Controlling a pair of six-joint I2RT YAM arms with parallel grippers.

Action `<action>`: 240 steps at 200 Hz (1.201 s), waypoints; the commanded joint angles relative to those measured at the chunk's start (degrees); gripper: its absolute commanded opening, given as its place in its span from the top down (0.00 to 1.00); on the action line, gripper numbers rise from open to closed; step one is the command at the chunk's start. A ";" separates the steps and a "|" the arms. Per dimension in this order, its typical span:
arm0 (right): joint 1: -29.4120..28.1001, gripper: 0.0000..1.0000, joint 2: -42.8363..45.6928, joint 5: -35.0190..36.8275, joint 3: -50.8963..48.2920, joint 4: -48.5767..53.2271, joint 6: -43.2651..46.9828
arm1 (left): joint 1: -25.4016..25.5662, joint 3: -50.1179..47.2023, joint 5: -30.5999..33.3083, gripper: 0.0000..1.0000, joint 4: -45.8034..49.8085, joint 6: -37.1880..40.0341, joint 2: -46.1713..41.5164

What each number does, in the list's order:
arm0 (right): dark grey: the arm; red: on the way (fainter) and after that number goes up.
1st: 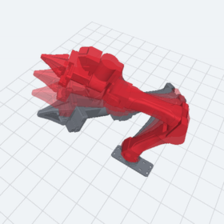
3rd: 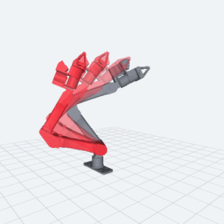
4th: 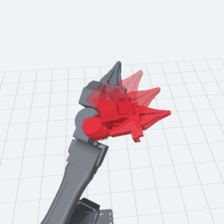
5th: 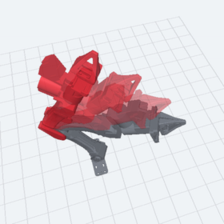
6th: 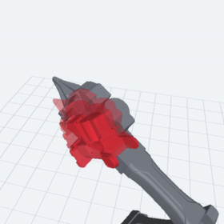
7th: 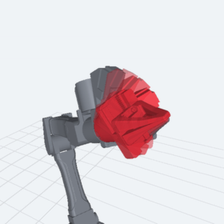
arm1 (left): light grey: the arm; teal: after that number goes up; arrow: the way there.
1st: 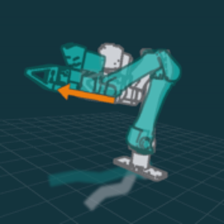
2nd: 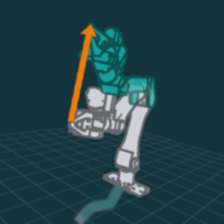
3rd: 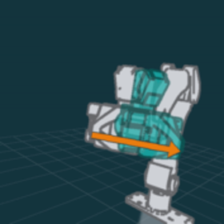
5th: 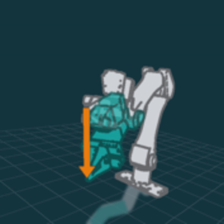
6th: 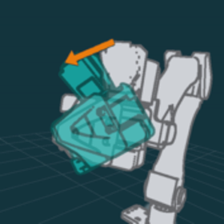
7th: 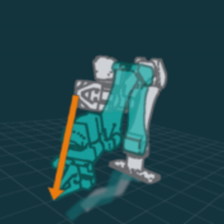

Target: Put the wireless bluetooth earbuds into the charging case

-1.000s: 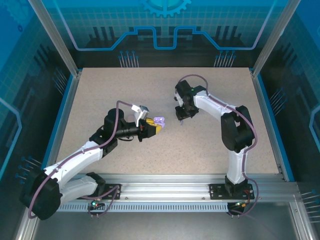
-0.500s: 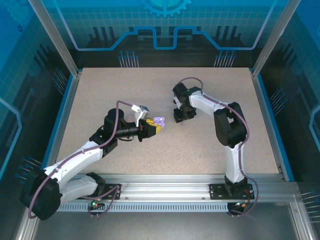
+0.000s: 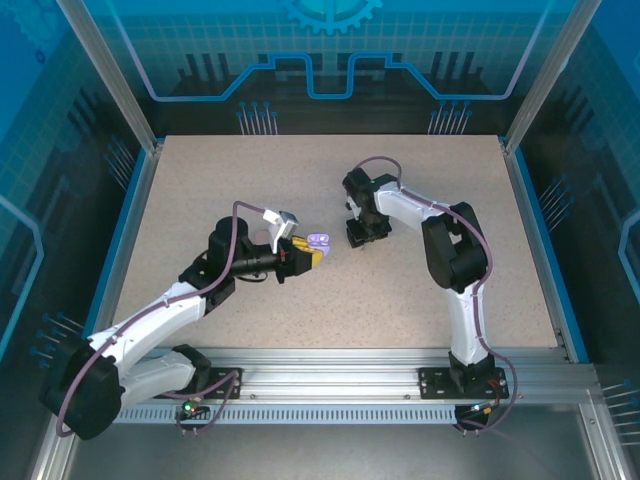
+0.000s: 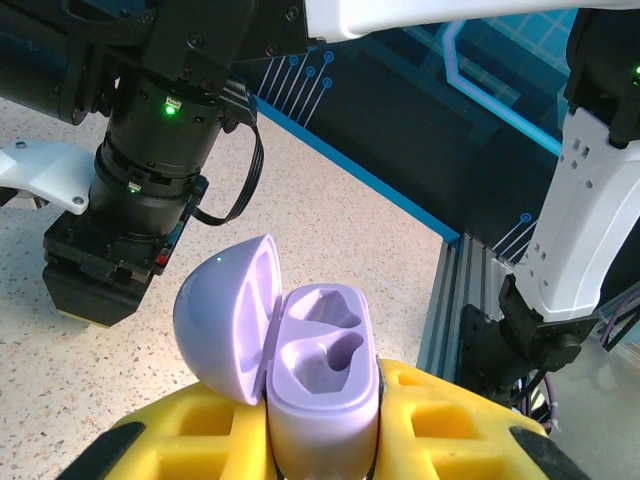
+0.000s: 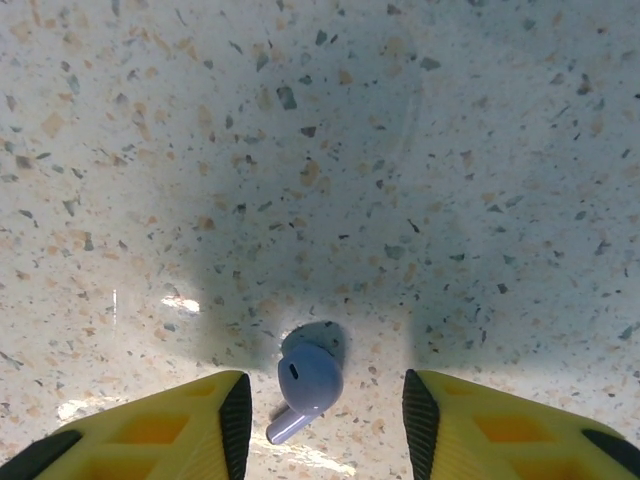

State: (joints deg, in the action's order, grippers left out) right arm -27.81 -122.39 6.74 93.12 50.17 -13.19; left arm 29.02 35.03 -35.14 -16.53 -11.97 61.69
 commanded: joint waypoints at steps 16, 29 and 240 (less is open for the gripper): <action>-0.63 0.52 -1.36 1.18 1.36 1.85 -1.05 | 0.43 1.95 0.33 0.88 0.10 -0.25 0.53; -0.76 0.52 -1.54 1.28 1.34 1.92 -1.13 | 0.43 1.98 0.33 0.88 0.01 -0.32 0.60; -0.93 0.66 -5.22 1.50 3.76 2.64 -2.23 | 0.43 2.15 0.23 0.88 0.55 -0.16 0.23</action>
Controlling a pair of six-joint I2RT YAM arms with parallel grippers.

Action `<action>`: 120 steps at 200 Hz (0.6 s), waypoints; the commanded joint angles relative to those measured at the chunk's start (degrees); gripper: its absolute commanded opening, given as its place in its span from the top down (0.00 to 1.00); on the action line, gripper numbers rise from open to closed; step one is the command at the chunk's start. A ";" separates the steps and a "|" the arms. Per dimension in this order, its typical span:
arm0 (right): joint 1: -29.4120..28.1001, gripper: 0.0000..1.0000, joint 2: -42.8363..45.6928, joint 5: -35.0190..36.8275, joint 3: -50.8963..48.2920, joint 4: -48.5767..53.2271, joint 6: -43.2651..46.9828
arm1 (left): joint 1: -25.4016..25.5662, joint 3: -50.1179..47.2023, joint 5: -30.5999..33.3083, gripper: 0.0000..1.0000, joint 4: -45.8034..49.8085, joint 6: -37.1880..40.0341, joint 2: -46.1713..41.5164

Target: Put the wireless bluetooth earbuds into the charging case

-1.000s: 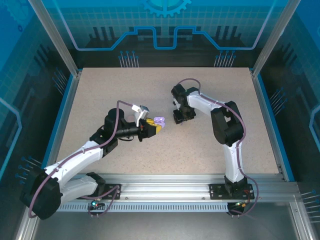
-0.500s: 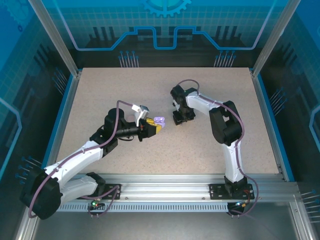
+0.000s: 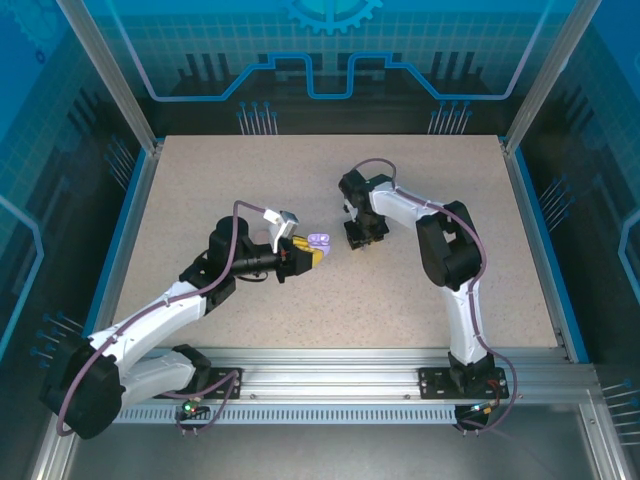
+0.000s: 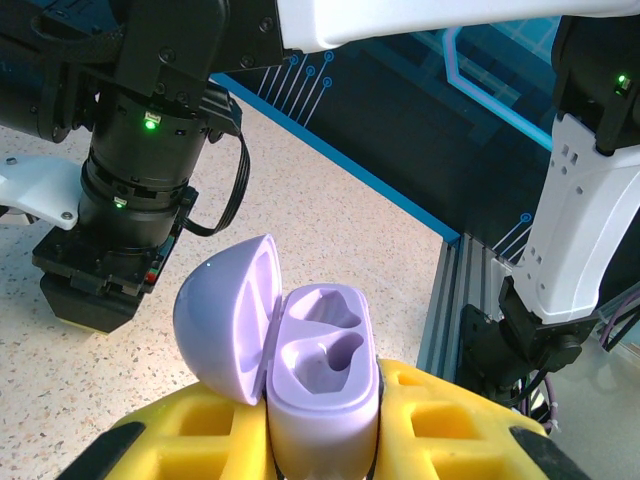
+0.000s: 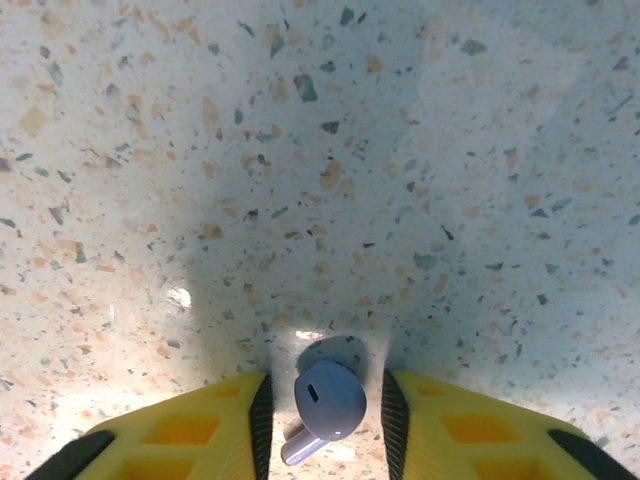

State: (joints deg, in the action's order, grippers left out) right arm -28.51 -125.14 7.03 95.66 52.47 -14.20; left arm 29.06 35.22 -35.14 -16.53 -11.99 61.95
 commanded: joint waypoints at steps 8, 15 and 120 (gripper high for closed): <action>-0.23 0.67 -2.64 1.45 1.15 0.18 -1.36 | 0.37 1.87 0.24 0.88 0.52 -0.15 -0.08; -0.22 0.68 -2.78 1.56 1.16 0.20 -1.45 | 0.37 1.95 0.24 0.88 0.67 -0.08 -0.16; 0.80 0.80 1.30 2.13 -3.13 -3.63 -2.58 | 0.46 1.51 0.42 0.88 0.36 -0.14 -0.09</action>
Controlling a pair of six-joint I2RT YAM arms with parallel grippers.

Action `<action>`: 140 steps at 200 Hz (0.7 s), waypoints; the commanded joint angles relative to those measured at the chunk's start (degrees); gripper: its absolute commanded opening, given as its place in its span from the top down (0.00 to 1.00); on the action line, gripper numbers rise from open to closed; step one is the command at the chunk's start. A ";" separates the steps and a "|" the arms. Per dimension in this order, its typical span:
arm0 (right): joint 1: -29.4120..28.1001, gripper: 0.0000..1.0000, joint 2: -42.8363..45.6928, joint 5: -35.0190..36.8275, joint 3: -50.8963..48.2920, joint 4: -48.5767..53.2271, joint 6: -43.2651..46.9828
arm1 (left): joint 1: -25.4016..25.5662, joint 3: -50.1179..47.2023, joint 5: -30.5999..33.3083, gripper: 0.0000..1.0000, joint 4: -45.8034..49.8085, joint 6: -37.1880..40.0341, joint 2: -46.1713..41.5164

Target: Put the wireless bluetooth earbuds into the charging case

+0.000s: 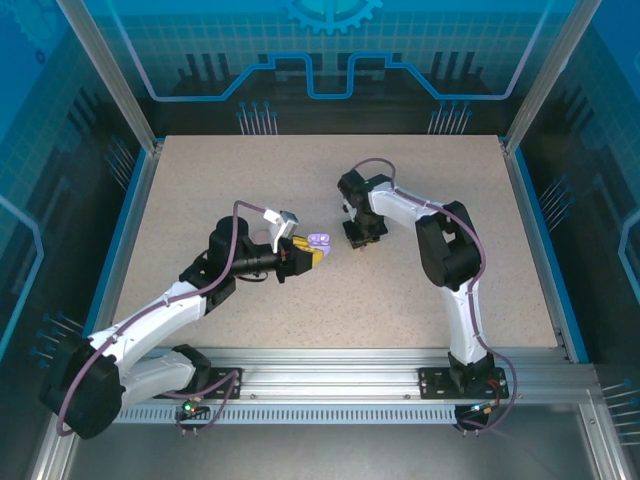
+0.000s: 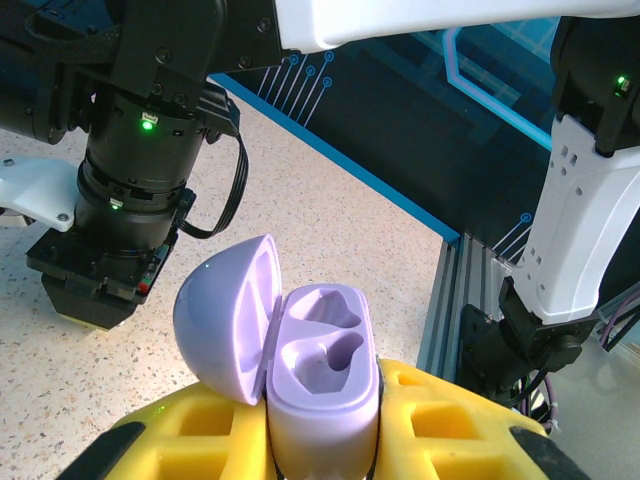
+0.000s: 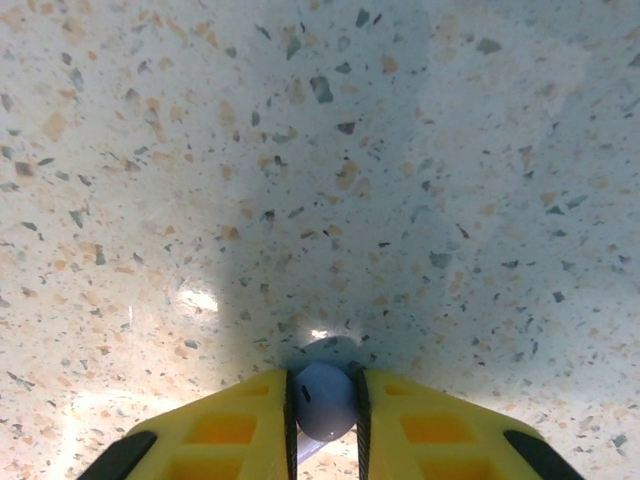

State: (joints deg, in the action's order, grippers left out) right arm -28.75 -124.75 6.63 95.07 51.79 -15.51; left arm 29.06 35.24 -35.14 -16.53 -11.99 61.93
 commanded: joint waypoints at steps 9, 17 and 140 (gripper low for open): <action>1.22 0.80 1.63 2.63 -3.14 -3.39 -1.34 | 0.43 1.41 0.38 0.88 0.28 -0.14 -0.06; 1.40 0.80 2.28 2.82 -3.75 -3.86 -1.49 | 0.40 1.41 0.39 0.88 0.29 -0.14 -0.06; 3.68 0.82 12.86 0.45 -14.91 -14.76 -1.24 | -0.12 1.23 3.77 0.88 0.27 -3.17 3.47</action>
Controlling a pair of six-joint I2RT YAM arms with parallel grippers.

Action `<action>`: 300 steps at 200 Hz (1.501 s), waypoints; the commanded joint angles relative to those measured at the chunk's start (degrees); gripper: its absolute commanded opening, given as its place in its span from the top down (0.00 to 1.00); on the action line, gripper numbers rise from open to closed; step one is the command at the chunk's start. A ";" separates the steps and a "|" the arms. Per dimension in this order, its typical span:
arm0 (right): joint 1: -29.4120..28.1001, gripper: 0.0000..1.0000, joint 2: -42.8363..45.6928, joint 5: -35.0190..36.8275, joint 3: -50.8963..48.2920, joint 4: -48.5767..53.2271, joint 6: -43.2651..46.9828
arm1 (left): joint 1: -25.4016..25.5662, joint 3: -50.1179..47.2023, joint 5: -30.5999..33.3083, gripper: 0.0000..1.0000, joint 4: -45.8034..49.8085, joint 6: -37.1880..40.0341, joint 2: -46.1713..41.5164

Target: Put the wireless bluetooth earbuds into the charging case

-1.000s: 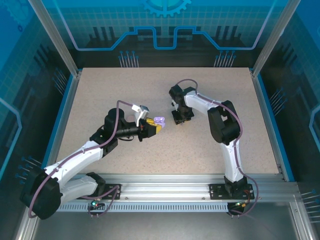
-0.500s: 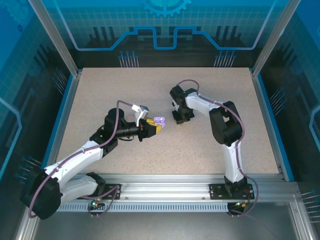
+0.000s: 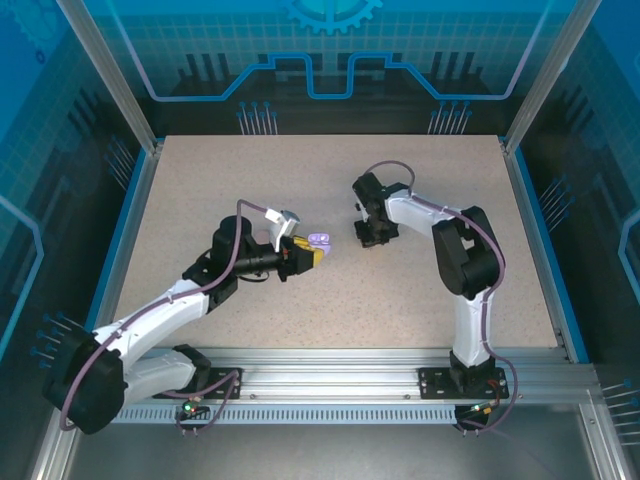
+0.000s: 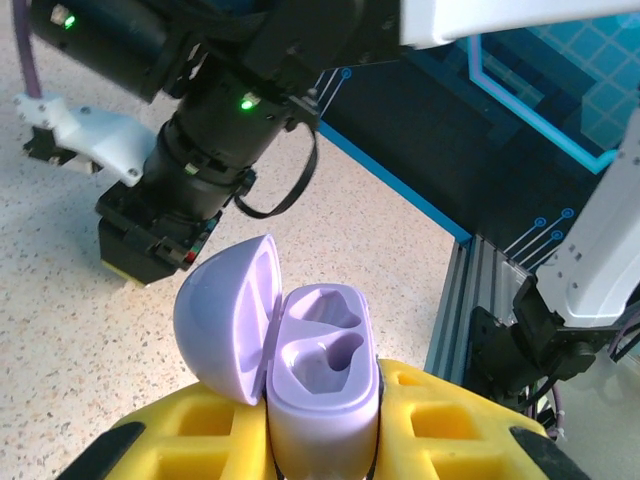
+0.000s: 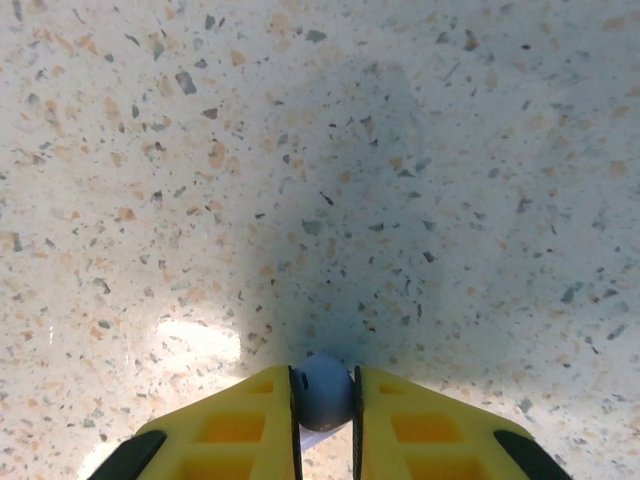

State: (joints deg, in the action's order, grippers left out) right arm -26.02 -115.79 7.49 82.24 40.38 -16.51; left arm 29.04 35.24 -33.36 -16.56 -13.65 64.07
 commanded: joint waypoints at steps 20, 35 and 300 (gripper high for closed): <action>1.23 0.83 6.32 -0.87 -4.12 -5.38 -0.05 | -0.31 1.22 2.60 0.88 0.23 -2.12 2.39; 1.32 0.83 8.13 -1.05 -5.40 -6.69 0.12 | -0.41 1.21 2.89 0.88 -0.05 -2.54 3.05; -4.13 0.84 39.57 -19.76 -15.19 -15.85 6.40 | -2.06 2.75 -7.98 0.87 -17.15 -1.75 17.01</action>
State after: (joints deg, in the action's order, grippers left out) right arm -28.51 -78.87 -8.95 67.18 25.54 -11.55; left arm 27.31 36.27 -35.57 -25.87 -17.87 80.16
